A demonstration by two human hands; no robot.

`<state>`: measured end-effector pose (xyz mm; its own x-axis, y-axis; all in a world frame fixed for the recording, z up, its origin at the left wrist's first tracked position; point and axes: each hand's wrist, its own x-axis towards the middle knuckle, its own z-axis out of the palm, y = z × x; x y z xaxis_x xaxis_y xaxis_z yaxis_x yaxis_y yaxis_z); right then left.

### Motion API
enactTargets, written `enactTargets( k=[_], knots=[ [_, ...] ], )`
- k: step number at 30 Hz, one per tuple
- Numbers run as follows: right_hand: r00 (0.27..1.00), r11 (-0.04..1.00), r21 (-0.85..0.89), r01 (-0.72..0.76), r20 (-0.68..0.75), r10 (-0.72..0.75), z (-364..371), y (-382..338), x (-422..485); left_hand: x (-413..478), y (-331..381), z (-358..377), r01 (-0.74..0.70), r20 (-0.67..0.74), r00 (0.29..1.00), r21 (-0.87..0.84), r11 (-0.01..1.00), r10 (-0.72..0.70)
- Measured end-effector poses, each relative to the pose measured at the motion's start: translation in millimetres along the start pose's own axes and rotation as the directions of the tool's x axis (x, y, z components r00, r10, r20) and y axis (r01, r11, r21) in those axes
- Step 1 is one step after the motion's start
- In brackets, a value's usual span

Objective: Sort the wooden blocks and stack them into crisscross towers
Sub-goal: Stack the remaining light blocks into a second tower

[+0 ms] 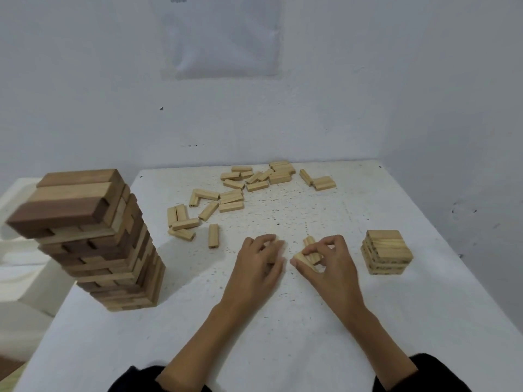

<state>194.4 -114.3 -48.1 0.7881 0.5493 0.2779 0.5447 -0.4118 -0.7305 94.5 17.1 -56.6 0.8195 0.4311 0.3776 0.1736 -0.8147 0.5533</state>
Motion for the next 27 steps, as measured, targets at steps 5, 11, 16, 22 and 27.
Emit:
enactTargets(
  k=[5, 11, 16, 22, 27],
  knots=[
    [0.988, 0.990, 0.140, -0.003, 0.155, -0.019, -16.3, 4.4, 13.1, 9.4, -6.8, -16.6, 0.084, 0.182, 0.981, -0.127, 0.988, -0.060],
    [0.843, 0.967, 0.253, 0.007, 0.518, -0.142, -40.3, 25.1, 21.7, 12.5, -16.7, -27.2, 0.107, 0.287, 0.957, -0.227, 0.968, -0.039],
    [0.831, 0.964, 0.260, 0.051, 0.524, -0.186, -38.3, 25.7, 19.6, 10.6, -11.7, -23.9, 0.066, 0.283, 0.959, -0.239, 0.969, 0.005],
    [0.834, 0.967, 0.215, 0.135, 0.502, -0.229, -36.5, 22.2, 16.0, 9.1, -3.7, -26.0, 0.074, 0.280, 0.960, -0.261, 0.963, 0.002],
    [0.870, 0.969, 0.174, 0.174, 0.433, -0.234, -24.4, 18.0, 10.9, 8.4, -1.7, -25.8, 0.106, 0.242, 0.969, -0.258, 0.960, -0.042]
  ],
)
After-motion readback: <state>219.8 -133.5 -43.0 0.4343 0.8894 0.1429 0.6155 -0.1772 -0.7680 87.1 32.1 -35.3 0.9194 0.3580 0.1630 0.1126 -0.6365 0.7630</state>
